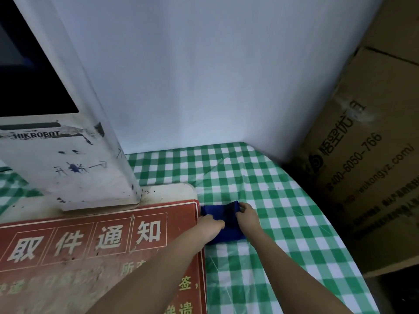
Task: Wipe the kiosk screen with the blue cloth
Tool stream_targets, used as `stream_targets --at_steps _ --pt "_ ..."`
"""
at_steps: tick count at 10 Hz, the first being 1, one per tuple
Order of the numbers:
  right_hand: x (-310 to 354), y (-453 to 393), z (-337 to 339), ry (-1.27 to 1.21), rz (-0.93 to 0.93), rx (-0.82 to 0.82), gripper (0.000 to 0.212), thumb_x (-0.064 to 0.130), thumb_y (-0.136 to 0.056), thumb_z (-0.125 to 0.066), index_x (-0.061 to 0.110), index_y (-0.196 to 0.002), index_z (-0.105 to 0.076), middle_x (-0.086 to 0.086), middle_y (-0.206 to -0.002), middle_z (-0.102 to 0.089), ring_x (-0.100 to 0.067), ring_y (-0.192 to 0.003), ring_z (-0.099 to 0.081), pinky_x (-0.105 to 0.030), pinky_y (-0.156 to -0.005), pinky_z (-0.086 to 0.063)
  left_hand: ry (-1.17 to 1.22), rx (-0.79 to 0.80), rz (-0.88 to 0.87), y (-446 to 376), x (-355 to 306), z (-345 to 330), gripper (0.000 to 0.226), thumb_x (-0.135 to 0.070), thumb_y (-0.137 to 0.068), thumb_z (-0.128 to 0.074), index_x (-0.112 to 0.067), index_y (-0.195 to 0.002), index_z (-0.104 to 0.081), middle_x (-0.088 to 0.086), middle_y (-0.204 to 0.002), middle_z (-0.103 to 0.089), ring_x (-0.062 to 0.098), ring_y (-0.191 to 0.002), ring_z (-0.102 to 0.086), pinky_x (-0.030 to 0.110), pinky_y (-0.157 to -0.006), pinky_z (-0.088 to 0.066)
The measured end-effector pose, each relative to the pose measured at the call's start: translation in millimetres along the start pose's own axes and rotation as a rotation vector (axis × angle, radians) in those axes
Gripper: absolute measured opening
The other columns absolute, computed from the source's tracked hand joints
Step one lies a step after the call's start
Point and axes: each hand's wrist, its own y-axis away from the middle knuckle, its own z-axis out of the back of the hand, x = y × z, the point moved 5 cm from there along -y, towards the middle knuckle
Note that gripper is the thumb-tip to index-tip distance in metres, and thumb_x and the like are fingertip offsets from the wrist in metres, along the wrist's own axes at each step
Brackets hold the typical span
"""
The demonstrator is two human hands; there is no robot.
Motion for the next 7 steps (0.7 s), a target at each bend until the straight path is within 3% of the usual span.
stream_targets --at_steps 1,2,3,4,5,6,7 --pt "3 7 5 0.070 -0.028 -0.002 0.046 0.008 -0.095 -0.040 0.007 -0.141 -0.039 -0.013 -0.139 -0.047 -0.029 -0.114 -0.054 -0.030 -0.079 -0.046 -0.028 -0.030 -0.015 7 1 5 0.062 -0.026 -0.091 -0.050 -0.005 -0.146 -0.031 0.013 -0.148 -0.034 0.028 -0.133 -0.040 0.030 -0.106 -0.035" --pt "3 12 14 0.148 -0.045 -0.039 0.042 0.014 -0.094 -0.043 0.010 -0.136 -0.045 -0.014 -0.133 -0.052 -0.029 -0.110 -0.056 -0.031 -0.079 -0.046 0.007 -0.029 -0.055 15 0 15 0.045 -0.020 -0.093 -0.047 -0.009 -0.136 -0.042 0.008 -0.136 -0.046 0.024 -0.122 -0.048 0.028 -0.093 -0.037" --pt "11 27 23 0.216 -0.006 -0.059 0.037 0.016 -0.095 -0.045 0.008 -0.130 -0.052 -0.013 -0.128 -0.056 -0.028 -0.109 -0.057 -0.027 -0.075 -0.042 0.071 -0.051 -0.121 34 2 33 0.006 -0.012 -0.092 -0.043 -0.012 -0.087 -0.046 0.004 -0.085 -0.045 0.017 -0.073 -0.042 0.028 -0.068 -0.030" --pt "30 49 26 0.247 0.042 -0.066 0.032 0.017 -0.095 -0.045 0.008 -0.124 -0.057 -0.012 -0.125 -0.060 -0.028 -0.109 -0.057 -0.028 -0.078 -0.042 0.071 -0.115 -0.159 59 9 57 0.011 -0.013 -0.094 -0.041 -0.013 -0.084 -0.046 0.008 -0.086 -0.047 0.019 -0.074 -0.043 0.027 -0.062 -0.033" --pt "51 77 24 0.281 0.095 -0.069 0.030 0.017 -0.097 -0.044 0.008 -0.120 -0.059 -0.011 -0.119 -0.062 -0.027 -0.103 -0.057 -0.026 -0.073 -0.038 0.099 -0.154 -0.220 81 18 78 0.025 -0.015 -0.095 -0.038 -0.015 -0.072 -0.049 0.010 -0.088 -0.054 0.022 -0.079 -0.050 0.028 -0.066 -0.036" --pt "70 105 12 0.265 0.152 -0.086 0.027 0.017 -0.096 -0.046 0.006 -0.115 -0.062 -0.011 -0.109 -0.065 -0.022 -0.087 -0.057 -0.026 -0.066 -0.039 0.178 -0.189 -0.258 109 33 103 0.030 -0.016 -0.097 -0.040 -0.014 -0.072 -0.055 0.012 -0.095 -0.064 0.026 -0.081 -0.058 0.027 -0.065 -0.041" --pt "81 137 -4 0.212 0.165 -0.116 0.020 0.018 -0.095 -0.046 0.008 -0.097 -0.063 -0.006 -0.080 -0.063 -0.017 -0.067 -0.054 -0.029 -0.060 -0.044 0.267 -0.233 -0.286 137 55 130 0.022 -0.014 -0.097 -0.040 -0.007 -0.087 -0.058 0.014 -0.095 -0.067 0.027 -0.081 -0.062 0.028 -0.069 -0.046"
